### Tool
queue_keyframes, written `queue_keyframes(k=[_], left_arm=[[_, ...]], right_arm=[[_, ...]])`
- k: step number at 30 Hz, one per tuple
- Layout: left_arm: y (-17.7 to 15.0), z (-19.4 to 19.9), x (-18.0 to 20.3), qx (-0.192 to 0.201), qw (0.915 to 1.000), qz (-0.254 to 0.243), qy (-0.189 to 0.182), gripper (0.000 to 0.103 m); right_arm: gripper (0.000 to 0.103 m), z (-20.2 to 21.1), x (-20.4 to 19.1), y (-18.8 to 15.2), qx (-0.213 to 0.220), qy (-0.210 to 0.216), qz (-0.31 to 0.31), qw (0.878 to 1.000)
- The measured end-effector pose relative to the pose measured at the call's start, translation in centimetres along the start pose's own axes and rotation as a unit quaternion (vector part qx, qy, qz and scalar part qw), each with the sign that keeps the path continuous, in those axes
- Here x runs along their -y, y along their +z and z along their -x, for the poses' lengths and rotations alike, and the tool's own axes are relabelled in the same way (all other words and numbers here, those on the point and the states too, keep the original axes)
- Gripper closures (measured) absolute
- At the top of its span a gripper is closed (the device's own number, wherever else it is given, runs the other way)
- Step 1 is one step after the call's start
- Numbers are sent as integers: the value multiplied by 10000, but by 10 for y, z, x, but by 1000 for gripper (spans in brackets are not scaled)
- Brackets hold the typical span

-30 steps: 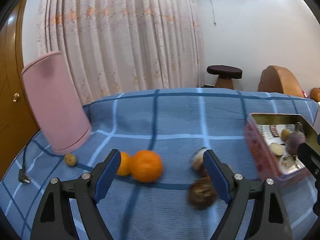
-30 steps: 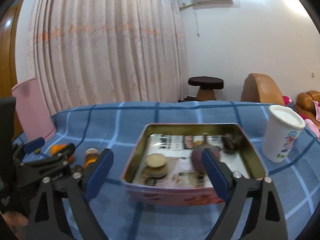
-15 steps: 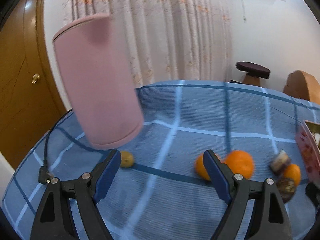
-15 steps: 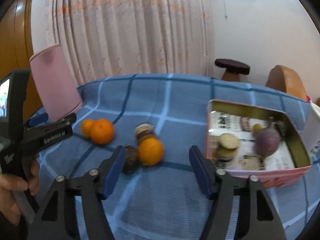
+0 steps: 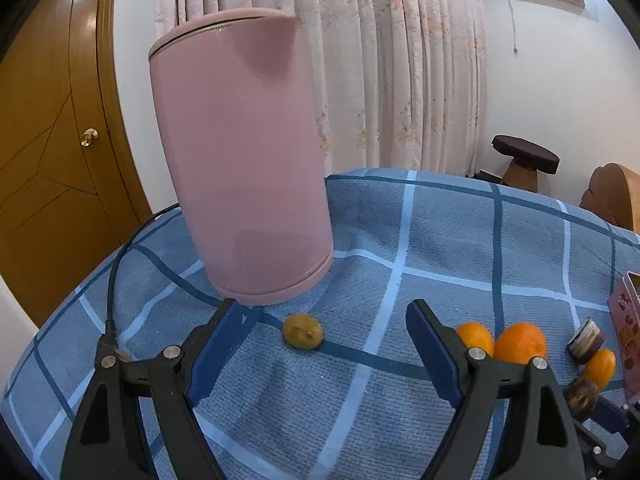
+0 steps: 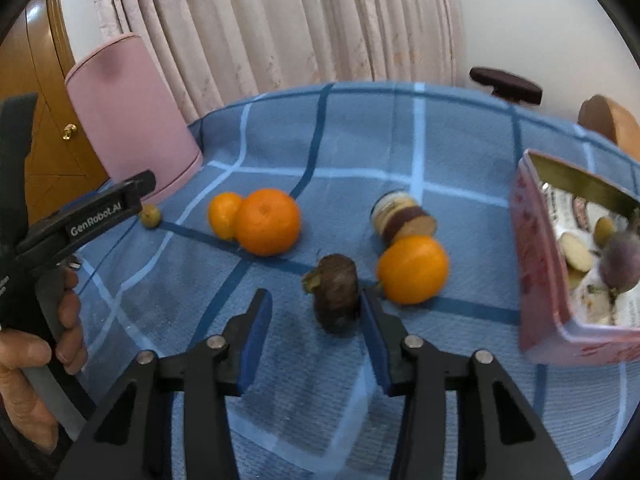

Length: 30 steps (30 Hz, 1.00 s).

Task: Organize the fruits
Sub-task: 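Grasp the second brown mangosteen with the right tool while the left tool grasps an orange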

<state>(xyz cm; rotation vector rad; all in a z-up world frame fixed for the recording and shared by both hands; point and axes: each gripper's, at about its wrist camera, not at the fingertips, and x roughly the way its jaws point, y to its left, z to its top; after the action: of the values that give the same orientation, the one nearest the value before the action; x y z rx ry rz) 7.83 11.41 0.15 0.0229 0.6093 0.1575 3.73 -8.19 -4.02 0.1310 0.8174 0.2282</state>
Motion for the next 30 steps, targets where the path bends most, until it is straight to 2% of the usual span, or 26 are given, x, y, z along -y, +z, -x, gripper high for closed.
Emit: queue_keyframes(k=[5,7,10,13,16,21,24,27,30], left_arm=[[0,6,7,132,9998,-102,-135,18],[-1,8,9,185,9996,-142,-150,18],[-2,10,11,250,9993,-141,-258,18],[-2,15,13,353,9980,-108,-508,18],[-4,22,19,476,9943,-137,-943,18],[-13,33,54,286,9832,-457,-1743,18],[-19,42,88,89,9752,-657,-2112,18],[-24,45,122,-168,9716,-737,-2240,18],[-30,43,151,-387,9701,-838,-2245,18]], right_arm=[[59,-8,12,3,-121,245,-405,9988],[65,-9,12,3,-129,288,-406,9987],[66,-5,8,1,-75,391,-283,9988],[66,15,4,1,309,490,-142,9982],[66,43,13,6,866,506,-199,9948],[66,87,42,8,1620,-97,-194,9866],[66,102,62,8,1850,-547,-217,9810],[66,110,79,9,1929,-822,-305,9773],[66,114,92,9,1938,-848,-447,9764]])
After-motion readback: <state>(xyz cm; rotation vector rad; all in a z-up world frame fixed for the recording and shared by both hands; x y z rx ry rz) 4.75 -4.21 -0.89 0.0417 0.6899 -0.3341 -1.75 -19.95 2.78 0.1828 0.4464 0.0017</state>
